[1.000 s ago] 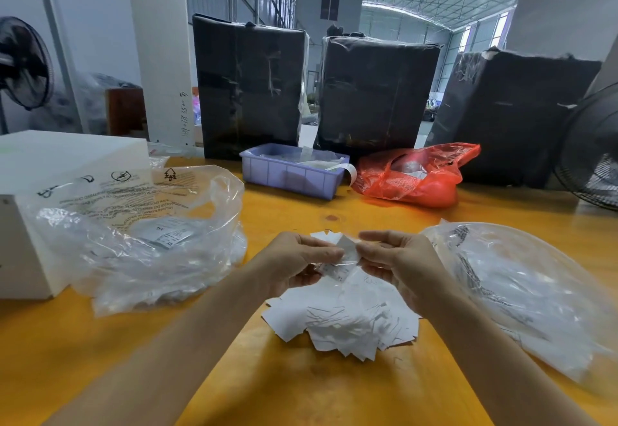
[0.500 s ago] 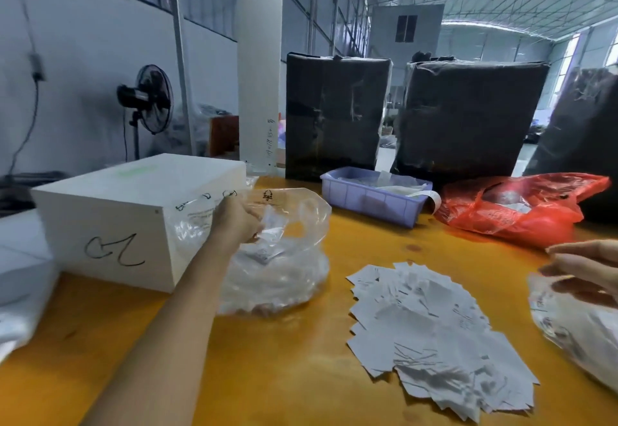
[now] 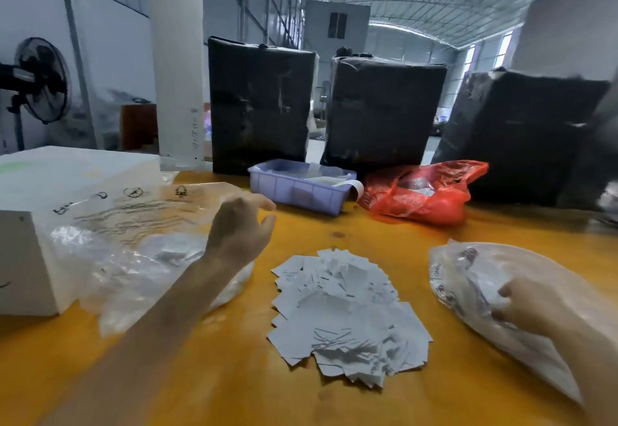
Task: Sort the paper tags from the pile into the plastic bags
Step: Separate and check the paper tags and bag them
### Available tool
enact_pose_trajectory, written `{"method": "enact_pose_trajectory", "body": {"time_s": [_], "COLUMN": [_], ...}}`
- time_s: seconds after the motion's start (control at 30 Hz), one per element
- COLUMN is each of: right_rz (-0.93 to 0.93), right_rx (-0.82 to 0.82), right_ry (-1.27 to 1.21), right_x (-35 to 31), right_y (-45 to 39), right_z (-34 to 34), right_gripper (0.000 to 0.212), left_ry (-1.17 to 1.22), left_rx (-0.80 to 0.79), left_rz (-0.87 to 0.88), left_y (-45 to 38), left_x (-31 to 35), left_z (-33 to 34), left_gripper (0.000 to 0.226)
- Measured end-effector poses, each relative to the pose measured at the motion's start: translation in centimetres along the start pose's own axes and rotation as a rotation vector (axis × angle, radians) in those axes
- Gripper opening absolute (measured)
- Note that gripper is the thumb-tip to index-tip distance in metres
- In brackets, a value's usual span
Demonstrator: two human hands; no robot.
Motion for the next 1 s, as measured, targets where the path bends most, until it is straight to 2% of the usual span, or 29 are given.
{"method": "enact_pose_trajectory", "body": {"time_s": [0.03, 0.13, 0.3, 0.43, 0.5, 0.6, 0.7, 0.73, 0.77, 0.8, 0.83, 0.87, 0.9, 0.93, 1.0], "right_rz": [0.013, 0.027, 0.087, 0.208, 0.201, 0.016, -0.301, -0.417, -0.526, -0.619, -0.690, -0.741, -0.764, -0.770, -0.757], "right_rx": [-0.040, 0.031, 0.116, 0.169, 0.194, 0.148, -0.086, -0.191, -0.295, -0.378, -0.433, -0.470, -0.470, -0.447, -0.412], "right_ry": [-0.069, -0.226, -0.429, -0.852, -1.076, -1.530, -1.791, -1.811, -1.793, -1.739, -1.661, -1.570, -1.476, -1.389, -1.307], "right_x": [0.1, 1.1, 2.8, 5.2, 5.3, 3.6, 0.0, -1.5, -3.1, -4.8, -6.3, -8.1, -9.2, -9.9, -11.0], "right_y": [0.3, 0.3, 0.1, -0.3, 0.0, 0.9, 2.8, 3.4, 4.1, 4.7, 5.3, 5.8, 6.1, 6.4, 6.7], "right_z": [-0.1, 0.2, 0.1, -0.7, -1.6, -3.6, -5.7, -6.0, -6.0, -5.9, -5.5, -4.8, -4.0, -3.4, -2.5], "right_gripper": [0.037, 0.012, 0.010, 0.012, 0.014, 0.024, 0.031, 0.032, 0.033, 0.035, 0.036, 0.036, 0.035, 0.035, 0.036], "left_ry": [0.053, 0.147, 0.199, 0.174, 0.177, 0.231, 0.395, 0.500, 0.642, 0.818, 1.027, 1.189, 1.296, 1.350, 1.341], "left_rx": [-0.090, -0.348, -0.564, -0.589, -0.587, -0.478, -0.362, -0.373, -0.424, -0.510, -0.639, -0.756, -0.856, -0.918, -0.901], "left_rz": [0.046, 0.116, 0.152, 0.181, 0.173, 0.127, 0.071, 0.022, -0.049, -0.148, -0.280, -0.419, -0.528, -0.589, -0.607], "left_y": [0.8, 3.2, 6.5, 6.9, 6.9, 6.8, 6.8, 6.6, 6.4, 6.3, 6.2, 6.2, 6.2, 6.1, 6.2], "left_x": [1.4, 3.3, 4.4, 4.4, 4.4, 4.4, 5.3, 5.7, 6.2, 6.7, 7.1, 7.1, 7.5, 7.8, 7.5], "left_z": [1.4, 5.7, 10.4, 11.5, 11.5, 11.2, 10.1, 9.5, 9.0, 8.7, 8.8, 8.6, 8.5, 8.4, 8.1], "left_gripper": [0.021, 0.015, 0.013, 0.021, 0.021, 0.015, 0.010, 0.004, 0.020, 0.047, 0.073, 0.088, 0.089, 0.080, 0.051]}}
Point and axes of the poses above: each hand's wrist, its own y-axis away from the middle knuckle, its own z-axis out of the palm, x = y × z, the point moved 2 cm from there along -y, towards the middle knuckle, and after that the axes turned 5 degrees about -x, right-handed, at the moved point
